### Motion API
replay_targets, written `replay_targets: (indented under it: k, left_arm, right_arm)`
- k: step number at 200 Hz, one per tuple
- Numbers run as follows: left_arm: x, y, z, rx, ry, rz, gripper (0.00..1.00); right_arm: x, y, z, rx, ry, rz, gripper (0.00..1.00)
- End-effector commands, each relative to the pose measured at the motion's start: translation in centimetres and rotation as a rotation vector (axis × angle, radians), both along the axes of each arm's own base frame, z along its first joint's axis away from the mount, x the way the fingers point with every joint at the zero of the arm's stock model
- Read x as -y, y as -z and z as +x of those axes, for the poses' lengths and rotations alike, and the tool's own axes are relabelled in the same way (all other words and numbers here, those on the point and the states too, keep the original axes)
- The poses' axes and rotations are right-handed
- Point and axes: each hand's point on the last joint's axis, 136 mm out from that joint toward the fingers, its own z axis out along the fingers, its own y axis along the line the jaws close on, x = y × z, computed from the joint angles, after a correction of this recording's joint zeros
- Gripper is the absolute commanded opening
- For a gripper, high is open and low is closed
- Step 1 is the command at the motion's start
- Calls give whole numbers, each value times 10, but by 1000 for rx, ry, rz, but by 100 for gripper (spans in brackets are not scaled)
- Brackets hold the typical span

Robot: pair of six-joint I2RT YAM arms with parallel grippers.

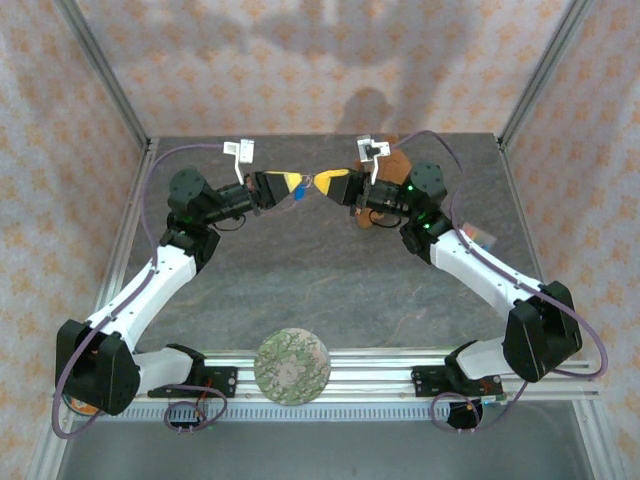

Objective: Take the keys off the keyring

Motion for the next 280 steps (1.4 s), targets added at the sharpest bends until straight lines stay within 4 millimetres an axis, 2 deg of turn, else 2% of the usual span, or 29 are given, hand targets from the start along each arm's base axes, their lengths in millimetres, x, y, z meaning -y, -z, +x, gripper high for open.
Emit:
replay_targets:
  k: [1, 35, 65, 119, 159, 197, 280]
  left_arm:
    - [-10, -20, -6, 82, -35, -31, 0]
    - [-11, -18, -5, 76, -43, -24, 0]
    - [-14, -14, -3, 71, -71, -6, 20]
    - [-20, -11, 0, 70, -114, 17, 30]
    - [-22, -9, 4, 66, -134, 43, 39]
    - [-21, -6, 5, 57, -134, 77, 41]
    - [-18, 0, 6, 40, -115, 120, 47]
  right_arm:
    - [8, -23, -7, 77, 25, 53, 0]
    - [8, -25, -7, 77, 22, 55, 0]
    - [8, -25, -6, 74, 28, 47, 0]
    - [10, -21, -2, 63, 49, 21, 0]
    - [9, -11, 4, 39, 65, -19, 0]
    - [9, -6, 9, 19, 69, -43, 0]
    - [1, 3, 8, -4, 7, -117, 0]
